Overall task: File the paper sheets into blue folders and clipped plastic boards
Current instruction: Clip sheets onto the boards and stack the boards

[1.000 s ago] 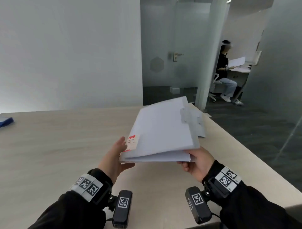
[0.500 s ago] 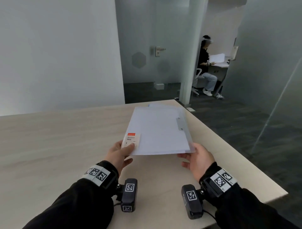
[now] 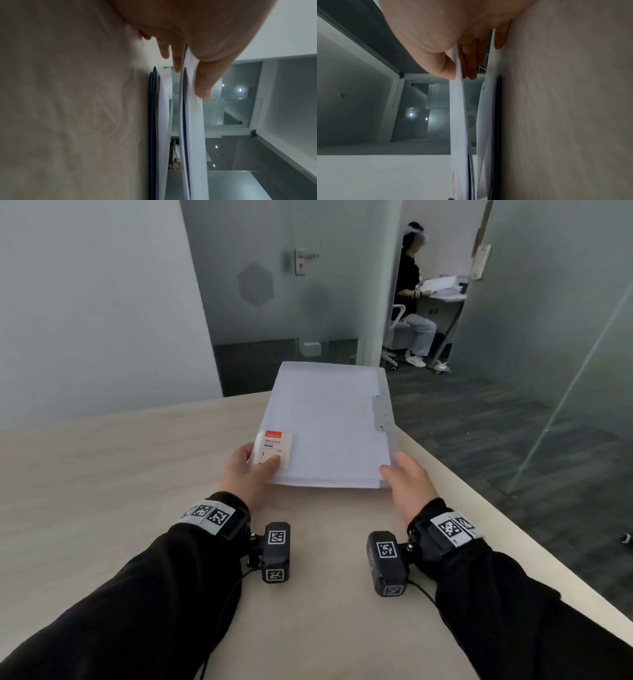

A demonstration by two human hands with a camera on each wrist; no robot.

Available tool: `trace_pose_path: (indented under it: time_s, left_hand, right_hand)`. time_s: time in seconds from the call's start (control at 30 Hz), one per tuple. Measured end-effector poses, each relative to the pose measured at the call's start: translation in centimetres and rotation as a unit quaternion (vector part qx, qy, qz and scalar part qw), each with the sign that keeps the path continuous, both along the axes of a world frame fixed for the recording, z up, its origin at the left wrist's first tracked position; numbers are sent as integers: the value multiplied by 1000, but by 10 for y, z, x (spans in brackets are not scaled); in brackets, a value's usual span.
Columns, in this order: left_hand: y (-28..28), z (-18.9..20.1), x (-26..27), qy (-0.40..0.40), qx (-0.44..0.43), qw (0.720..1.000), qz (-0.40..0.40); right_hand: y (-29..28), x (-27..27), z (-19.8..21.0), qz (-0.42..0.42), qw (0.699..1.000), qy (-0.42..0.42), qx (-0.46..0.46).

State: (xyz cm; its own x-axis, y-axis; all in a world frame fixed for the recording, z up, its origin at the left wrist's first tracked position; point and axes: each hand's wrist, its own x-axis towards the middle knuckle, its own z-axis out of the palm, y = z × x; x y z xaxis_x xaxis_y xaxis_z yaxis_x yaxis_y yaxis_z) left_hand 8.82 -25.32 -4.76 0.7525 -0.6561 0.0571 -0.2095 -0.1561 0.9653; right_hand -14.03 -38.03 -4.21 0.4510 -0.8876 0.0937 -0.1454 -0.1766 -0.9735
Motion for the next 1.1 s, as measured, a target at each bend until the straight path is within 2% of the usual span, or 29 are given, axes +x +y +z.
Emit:
trace_pose_path:
  time_s: [0.2,0.3,0.4,0.7,1.1]
  left_hand:
    - [-45,-6,25,-76,96,992,20]
    - [-55,-9,31,-87,154,984,30]
    - [-59,-5,31,-86,176,980,41]
    - [-22,-4,9,-91,172,981,21]
    - [121,-4,-20,-36,161,980,111]
  right_hand:
    - [-54,28,-8,-1,993,119,-12]
    - [-69,39,-13,-7,981,192,4]
    - [-75,46,-13,-17,970,243,10]
    - [-48,35,-2,23,975,217,30]
    - [56,32,-3,134,970,199,39]
